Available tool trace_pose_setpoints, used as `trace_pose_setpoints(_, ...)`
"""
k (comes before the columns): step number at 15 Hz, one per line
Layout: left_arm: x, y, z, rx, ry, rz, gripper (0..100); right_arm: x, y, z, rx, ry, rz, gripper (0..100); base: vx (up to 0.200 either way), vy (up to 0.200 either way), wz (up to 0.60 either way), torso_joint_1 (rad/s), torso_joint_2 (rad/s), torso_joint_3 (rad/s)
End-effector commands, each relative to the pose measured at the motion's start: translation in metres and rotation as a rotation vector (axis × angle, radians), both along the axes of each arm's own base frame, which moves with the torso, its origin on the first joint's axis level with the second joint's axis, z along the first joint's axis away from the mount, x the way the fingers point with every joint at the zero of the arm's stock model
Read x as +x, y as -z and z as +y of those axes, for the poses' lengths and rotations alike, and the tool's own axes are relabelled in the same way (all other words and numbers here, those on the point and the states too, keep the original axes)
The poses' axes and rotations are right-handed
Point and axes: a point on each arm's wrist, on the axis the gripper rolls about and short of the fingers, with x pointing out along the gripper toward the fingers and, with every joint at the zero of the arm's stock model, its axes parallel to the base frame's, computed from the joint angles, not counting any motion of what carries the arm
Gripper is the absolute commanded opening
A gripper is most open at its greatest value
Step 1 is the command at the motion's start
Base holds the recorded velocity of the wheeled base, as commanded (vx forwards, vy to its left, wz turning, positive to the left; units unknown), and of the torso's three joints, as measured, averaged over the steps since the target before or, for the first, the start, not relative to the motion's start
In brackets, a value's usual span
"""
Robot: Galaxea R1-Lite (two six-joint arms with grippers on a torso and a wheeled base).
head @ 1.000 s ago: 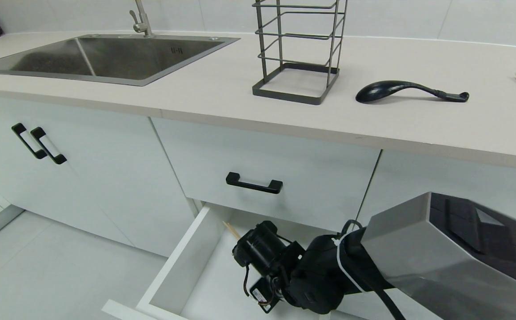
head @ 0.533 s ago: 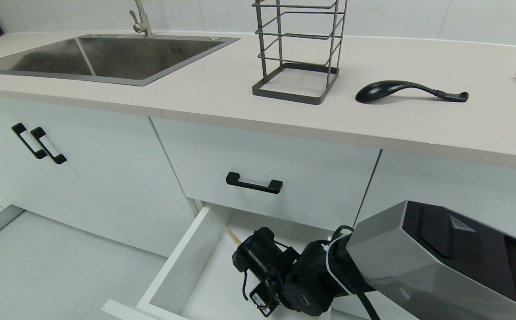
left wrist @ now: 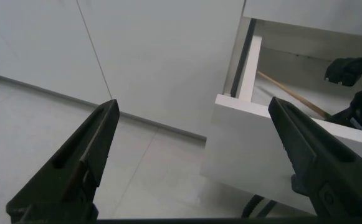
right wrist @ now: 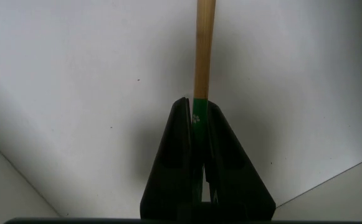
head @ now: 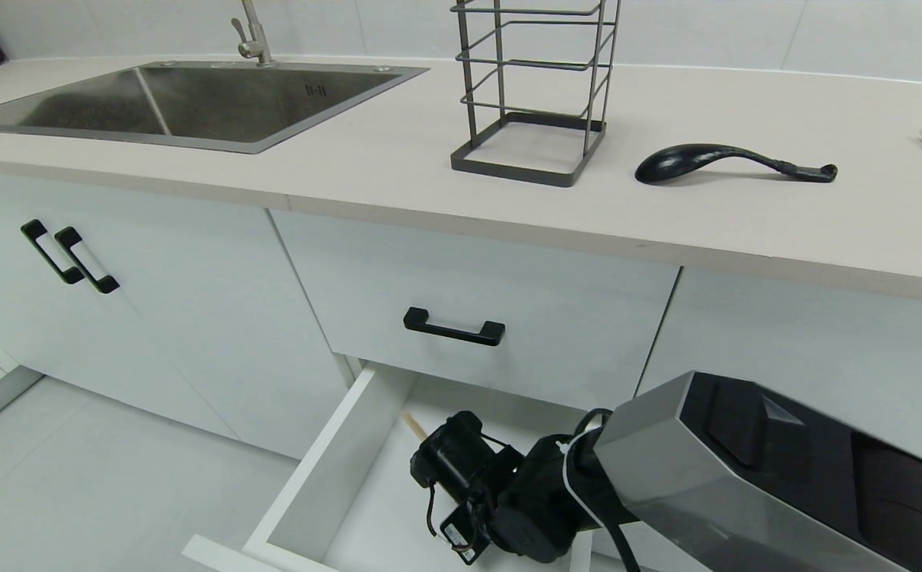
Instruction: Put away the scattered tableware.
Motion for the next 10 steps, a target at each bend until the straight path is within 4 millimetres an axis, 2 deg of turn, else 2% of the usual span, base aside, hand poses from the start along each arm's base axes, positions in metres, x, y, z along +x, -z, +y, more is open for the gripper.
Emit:
trace_pose_setpoints(1,0.0,-0.0001,0.0,0.0,-0.001,-0.001,100,0.0002,0.0046,0.0003,-0.008,0.0,0.006,0,0.0,0.0,0.0,0.0,0.0,0.0)
trace_pose_setpoints(7,0.0,-0.0001,0.0,0.0,-0.001,-0.001,100,0.0028,0.0088,0.0041,-0.008,-0.003,0.003,0,0.0,0.0,0.0,0.0,0.0,0.0)
trace_pose_setpoints(8,0.0,0.0001,0.0,0.0,-0.001,0.001,100,0.0028,0.0095,0.0041,-0.009,-0.003,0.004,100,0.0,0.0,0.0,0.0,0.0,0.0)
trace_pose_setpoints(10,0.0,-0.0001,0.0,0.0,-0.001,-0.001,100,0.003,0.0098,0.0044,-0.009,-0.003,0.004,100,0.0,0.0,0.0,0.0,0.0,0.0)
